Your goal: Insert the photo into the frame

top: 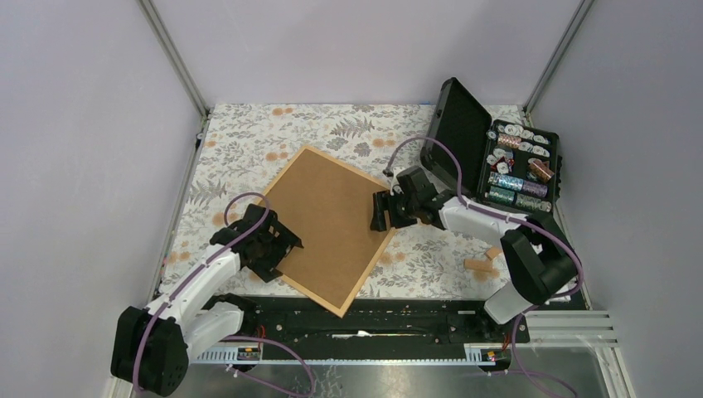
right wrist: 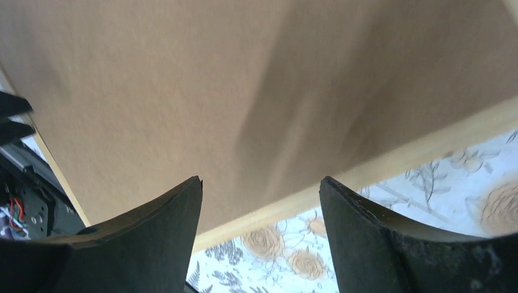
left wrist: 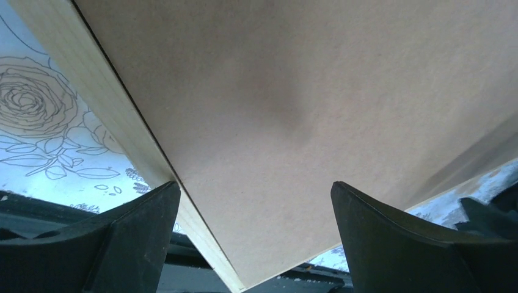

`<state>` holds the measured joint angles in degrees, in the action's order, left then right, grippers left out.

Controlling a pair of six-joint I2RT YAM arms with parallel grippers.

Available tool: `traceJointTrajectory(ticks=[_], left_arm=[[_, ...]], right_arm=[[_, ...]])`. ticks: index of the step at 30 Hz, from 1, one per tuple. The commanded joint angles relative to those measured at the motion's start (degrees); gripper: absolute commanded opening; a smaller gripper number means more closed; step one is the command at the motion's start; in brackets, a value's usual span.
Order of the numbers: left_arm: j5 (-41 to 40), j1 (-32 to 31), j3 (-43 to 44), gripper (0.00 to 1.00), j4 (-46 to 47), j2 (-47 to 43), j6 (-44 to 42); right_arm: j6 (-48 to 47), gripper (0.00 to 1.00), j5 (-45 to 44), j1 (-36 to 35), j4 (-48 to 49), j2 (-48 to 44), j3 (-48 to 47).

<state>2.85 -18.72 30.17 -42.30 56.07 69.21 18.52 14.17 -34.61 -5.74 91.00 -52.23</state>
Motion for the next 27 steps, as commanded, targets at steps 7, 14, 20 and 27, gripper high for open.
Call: traceJointTrajectory(ticks=[7,14,20,27], left_arm=[[-4.51,0.26,-0.24,0.98,-0.78,-3.48,4.48],[-11.58,0.29,4.77,0.98,-9.25,-7.69,2.52],[-9.87,0.27,-0.90,0.98,-8.45,-9.51,4.95],[-15.01,0.31,-2.44,0.98,0.84,-7.60,0.70]], right_arm=[[4.87,0.77,1.63,-2.60,-0.59,-6.70,11.22],[12.50,0.76,1.48,-7.61,9.66,-3.42,15.22],[27.23,0.77,-7.20,-12.61,21.69,1.75,15.18],[32.77,0.78,-11.03,-15.11,28.31,6.30,13.77]])
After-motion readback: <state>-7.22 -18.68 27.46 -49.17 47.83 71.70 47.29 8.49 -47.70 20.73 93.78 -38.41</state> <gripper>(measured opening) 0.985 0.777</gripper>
